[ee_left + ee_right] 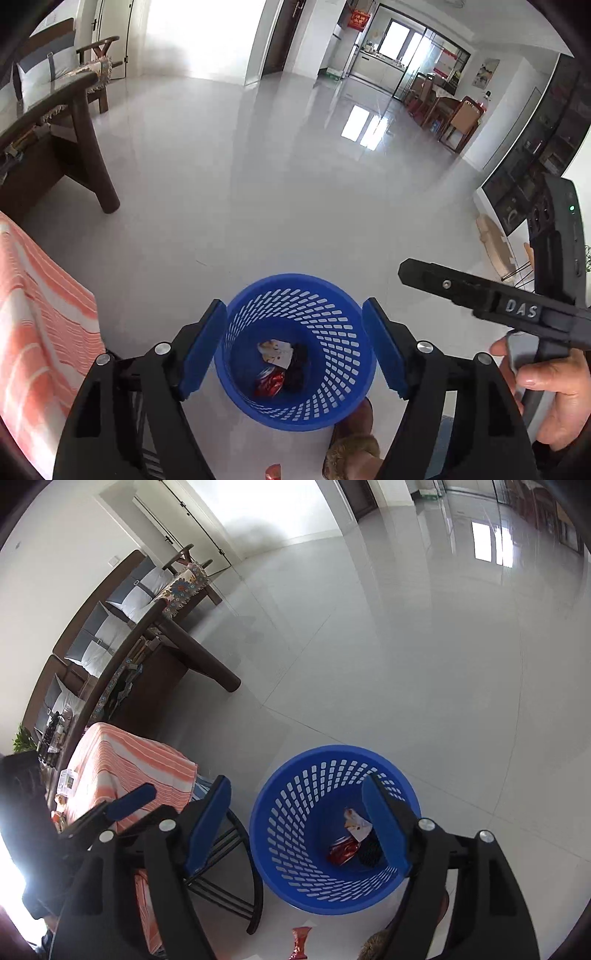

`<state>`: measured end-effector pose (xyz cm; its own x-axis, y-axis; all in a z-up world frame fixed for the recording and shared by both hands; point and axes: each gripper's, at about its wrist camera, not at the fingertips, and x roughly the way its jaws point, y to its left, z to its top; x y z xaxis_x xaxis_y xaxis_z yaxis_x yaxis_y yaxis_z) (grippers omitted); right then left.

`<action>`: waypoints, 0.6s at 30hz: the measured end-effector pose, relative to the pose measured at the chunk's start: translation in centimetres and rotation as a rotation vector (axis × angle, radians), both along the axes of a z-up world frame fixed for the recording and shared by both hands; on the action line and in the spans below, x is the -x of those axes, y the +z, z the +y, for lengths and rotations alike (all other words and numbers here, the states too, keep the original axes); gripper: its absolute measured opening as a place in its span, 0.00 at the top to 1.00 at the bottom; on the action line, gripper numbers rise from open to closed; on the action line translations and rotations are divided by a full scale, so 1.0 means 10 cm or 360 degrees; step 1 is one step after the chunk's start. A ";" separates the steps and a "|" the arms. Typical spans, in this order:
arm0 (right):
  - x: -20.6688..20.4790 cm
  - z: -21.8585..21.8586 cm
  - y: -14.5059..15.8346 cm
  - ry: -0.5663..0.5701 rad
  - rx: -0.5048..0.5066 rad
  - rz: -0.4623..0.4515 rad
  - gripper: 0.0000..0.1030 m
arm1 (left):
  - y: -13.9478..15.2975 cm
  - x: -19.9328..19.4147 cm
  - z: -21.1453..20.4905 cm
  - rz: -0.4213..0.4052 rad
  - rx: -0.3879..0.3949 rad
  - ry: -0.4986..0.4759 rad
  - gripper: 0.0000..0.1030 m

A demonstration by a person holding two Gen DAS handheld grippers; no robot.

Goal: Collect trash
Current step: 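Return both tools over the table toward the milk carton and chip bag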

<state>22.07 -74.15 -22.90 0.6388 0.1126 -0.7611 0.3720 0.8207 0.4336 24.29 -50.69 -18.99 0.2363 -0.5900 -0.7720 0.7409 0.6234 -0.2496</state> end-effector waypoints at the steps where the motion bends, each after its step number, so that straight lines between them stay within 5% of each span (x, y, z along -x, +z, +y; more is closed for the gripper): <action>1: 0.01 0.10 0.08 0.0017 0.0063 -0.0021 0.22 | 0.15 0.04 0.14 -0.0025 0.0009 0.0010 0.26; 6: 0.05 1.06 0.50 0.0239 0.0451 -0.0155 0.09 | 0.67 0.32 1.25 -0.0166 0.0028 0.0120 0.14; 11: -0.02 2.59 0.72 0.0777 0.0597 -0.0307 0.04 | 0.66 0.51 2.75 -0.0205 -0.0117 0.0450 0.12; 15: -0.28 3.83 0.56 0.1220 0.0588 -0.0193 0.04 | 0.49 0.49 3.88 -0.0221 -0.0302 0.0818 0.12; 18: -0.60 4.45 0.35 0.1337 0.0646 -0.0094 0.04 | 0.40 0.32 4.50 -0.0232 -0.0393 0.1034 0.12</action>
